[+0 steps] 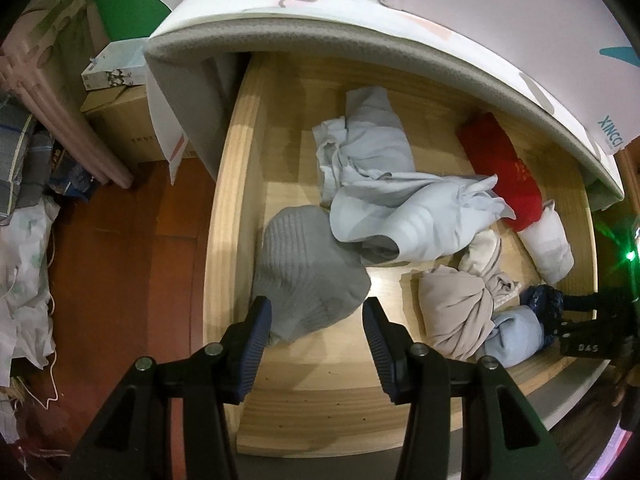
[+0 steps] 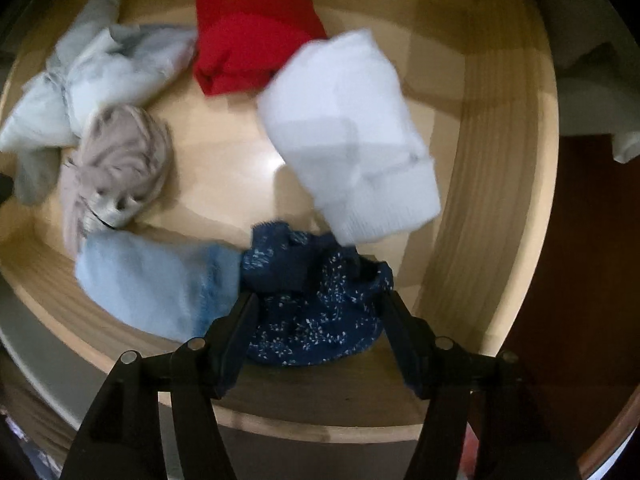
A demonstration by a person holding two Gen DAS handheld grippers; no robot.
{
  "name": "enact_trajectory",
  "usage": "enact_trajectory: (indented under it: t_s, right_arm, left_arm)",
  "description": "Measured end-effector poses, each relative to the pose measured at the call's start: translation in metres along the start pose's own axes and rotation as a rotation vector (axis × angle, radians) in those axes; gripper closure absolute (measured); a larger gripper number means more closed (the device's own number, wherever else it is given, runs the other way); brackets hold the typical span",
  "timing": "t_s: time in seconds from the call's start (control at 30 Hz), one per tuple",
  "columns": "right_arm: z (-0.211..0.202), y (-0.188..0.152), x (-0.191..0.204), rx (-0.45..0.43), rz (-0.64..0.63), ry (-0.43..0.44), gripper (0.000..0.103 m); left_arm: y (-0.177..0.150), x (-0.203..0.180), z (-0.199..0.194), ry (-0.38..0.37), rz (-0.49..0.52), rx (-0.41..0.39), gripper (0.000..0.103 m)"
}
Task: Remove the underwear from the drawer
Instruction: 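Grasp the dark blue floral underwear with the right gripper while the left moves over the drawer, then lower the left gripper onto the grey knit item and close it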
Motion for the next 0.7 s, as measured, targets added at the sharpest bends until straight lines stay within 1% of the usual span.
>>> enact_trajectory:
  t_s: [0.13, 0.2, 0.23, 0.27, 0.33, 0.37, 0.4, 0.43, 0.47, 0.5, 0.57, 0.6, 0.7]
  right_arm:
    - [0.011, 0.008, 0.011, 0.002, 0.01, 0.003, 0.04]
    - [0.016, 0.006, 0.012, 0.007, 0.005, -0.013, 0.033]
    - [0.018, 0.008, 0.015, 0.013, -0.006, -0.022, 0.032]
    - [0.024, -0.004, 0.01, 0.018, -0.013, -0.03, 0.028]
    - [0.03, -0.004, 0.016, 0.027, -0.045, -0.053, 0.027]
    - [0.03, -0.004, 0.021, 0.031, -0.058, -0.056, 0.029]
    - [0.029, -0.005, 0.022, 0.034, -0.066, -0.055, 0.035]
    - [0.029, -0.005, 0.024, 0.036, -0.074, -0.044, 0.037]
    - [0.029, -0.006, 0.027, 0.035, -0.083, -0.043, 0.044]
    - [0.026, -0.005, 0.033, 0.034, -0.093, -0.044, 0.054]
    - [0.03, -0.014, 0.043, 0.034, -0.102, -0.059, 0.065]
    - [0.029, -0.015, 0.043, 0.031, -0.1, -0.062, 0.068]
    - [0.021, -0.017, 0.033, 0.002, -0.053, -0.028, 0.07]
  left_arm:
    - [0.002, 0.001, 0.002, -0.013, -0.013, 0.018, 0.055]
    - [0.003, 0.001, 0.003, -0.02, -0.011, 0.03, 0.055]
    - [0.003, 0.001, 0.004, -0.022, -0.014, 0.034, 0.055]
    - [0.003, 0.001, 0.005, -0.025, -0.018, 0.038, 0.055]
    - [0.005, 0.001, 0.007, -0.03, -0.027, 0.047, 0.055]
    - [0.005, 0.001, 0.008, -0.032, -0.032, 0.052, 0.055]
    - [0.006, 0.002, 0.009, -0.033, -0.036, 0.057, 0.055]
    - [0.007, 0.003, 0.009, -0.033, -0.037, 0.059, 0.055]
    - [0.007, 0.003, 0.01, -0.035, -0.039, 0.062, 0.055]
    - [0.007, 0.004, 0.011, -0.038, -0.042, 0.065, 0.055]
    - [0.008, 0.004, 0.011, -0.039, -0.045, 0.07, 0.055]
    - [0.008, 0.004, 0.011, -0.04, -0.049, 0.071, 0.055]
    - [0.008, 0.006, 0.009, -0.039, -0.048, 0.069, 0.055]
Point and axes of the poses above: each gripper's, at about its wrist camera, not at the fingertips, and z roughly the way its jaws point, x to its left, y to its top, the point moved 4 cm from there along z, roughly the way its jaws point, and after that the axes turned 14 degrees about y, right-handed, at the moved point
